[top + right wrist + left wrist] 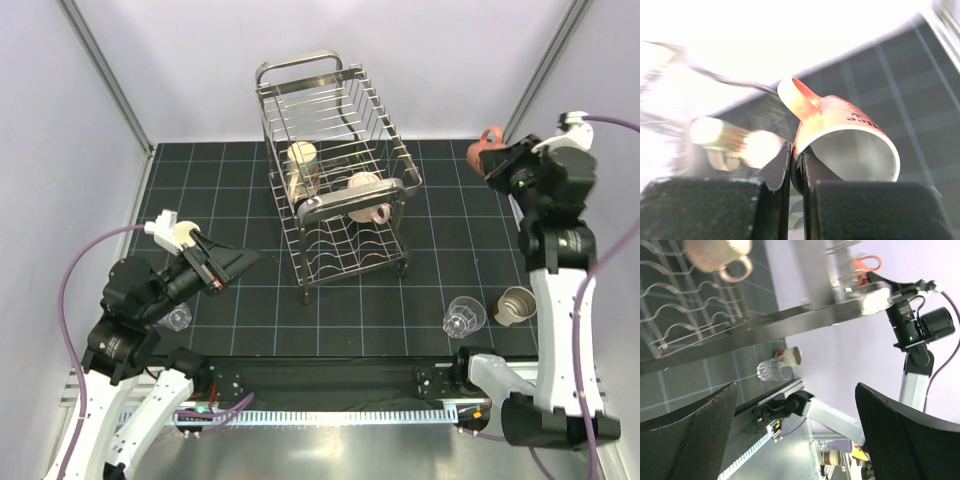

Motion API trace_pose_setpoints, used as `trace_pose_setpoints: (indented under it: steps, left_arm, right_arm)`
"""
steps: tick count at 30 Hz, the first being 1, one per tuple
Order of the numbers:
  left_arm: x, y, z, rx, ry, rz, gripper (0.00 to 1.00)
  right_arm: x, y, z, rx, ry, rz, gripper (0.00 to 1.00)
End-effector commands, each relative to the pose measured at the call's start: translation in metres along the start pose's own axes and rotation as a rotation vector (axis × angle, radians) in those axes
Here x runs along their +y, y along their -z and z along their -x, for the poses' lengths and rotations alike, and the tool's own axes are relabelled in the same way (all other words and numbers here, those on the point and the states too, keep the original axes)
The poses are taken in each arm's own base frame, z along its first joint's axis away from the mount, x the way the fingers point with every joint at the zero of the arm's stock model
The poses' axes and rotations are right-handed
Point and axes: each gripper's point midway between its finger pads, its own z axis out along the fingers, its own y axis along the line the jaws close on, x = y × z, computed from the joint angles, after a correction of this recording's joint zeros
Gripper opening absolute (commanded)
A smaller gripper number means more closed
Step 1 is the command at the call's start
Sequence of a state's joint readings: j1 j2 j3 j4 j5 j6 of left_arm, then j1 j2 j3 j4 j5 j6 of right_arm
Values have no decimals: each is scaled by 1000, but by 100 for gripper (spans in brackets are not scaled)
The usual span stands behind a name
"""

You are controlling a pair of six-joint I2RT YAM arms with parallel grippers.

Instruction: Load the cups into the dish rack

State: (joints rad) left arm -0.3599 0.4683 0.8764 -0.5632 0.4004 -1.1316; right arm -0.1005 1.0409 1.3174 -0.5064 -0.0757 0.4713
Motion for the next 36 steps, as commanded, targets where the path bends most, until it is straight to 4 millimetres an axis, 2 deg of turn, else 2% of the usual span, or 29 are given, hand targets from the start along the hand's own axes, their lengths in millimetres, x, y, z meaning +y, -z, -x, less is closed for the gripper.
trace_pose_setpoints:
  steps: [1,2,4,6,8,9,10,11,12,14,15,19,20,21,22,24,25,27,29,31,32,34,36]
  left_arm:
    - [-61,8,12,-6,-124,-212,96]
    - [-74,9,17,-22,-148,-257,96]
    - [-87,9,21,-25,-162,-298,98]
    - [-110,14,28,-46,-193,-371,98]
    - [-128,15,29,-24,-201,-440,100]
    - [-144,16,33,-31,-227,-505,100]
    - [-151,16,33,-18,-228,-534,100]
    - [-152,6,34,19,-205,-527,100]
    - [-169,13,34,31,-241,-584,100]
    - [-179,8,38,49,-266,-605,100]
    - [-191,16,40,43,-297,-637,100]
    - [-220,24,47,18,-376,-732,99]
    - [-229,29,47,14,-401,-762,98]
    - [-232,22,46,29,-422,-770,97]
    - [-243,28,46,29,-454,-800,94]
    - [-248,26,45,39,-476,-815,93]
    - [-248,18,46,38,-493,-814,93]
    - [-250,10,46,50,-513,-805,90]
    - [-255,8,41,63,-527,-815,89]
    - [-249,-3,37,81,-544,-785,88]
    - [-252,-5,34,78,-549,-782,88]
    - [-239,-18,28,100,-576,-722,87]
    - [-235,-23,22,113,-573,-698,86]
  right_arm:
    - [81,64,64,-174,-41,327,4]
    - [100,79,67,-163,-85,421,4]
    - [124,104,84,-215,-115,544,4]
    - [157,144,97,-244,-171,742,4]
    - [173,162,98,-231,-206,871,4]
    - [189,184,100,-200,-243,998,4]
    - [192,186,97,-171,-268,1036,4]
    - [195,190,96,-143,-298,1072,4]
    - [200,198,97,-134,-302,1121,4]
    - [204,206,89,-39,-368,1180,4]
    - [207,214,89,-39,-362,1227,4]
    - [213,222,70,123,-410,1275,4]
    - [214,223,63,169,-412,1277,4]
    - [216,223,56,215,-427,1281,4]
    - [219,226,47,267,-439,1297,4]
    - [223,225,32,343,-457,1291,4]
    - [229,233,23,396,-461,1314,4]
    - [234,235,9,456,-477,1302,4]
    - [236,236,2,484,-490,1299,4]
    - [240,238,-6,530,-520,1301,4]
    - [243,241,-8,548,-527,1308,4]
    - [250,249,-12,578,-532,1336,4]
    - [255,247,-18,601,-527,1319,4]
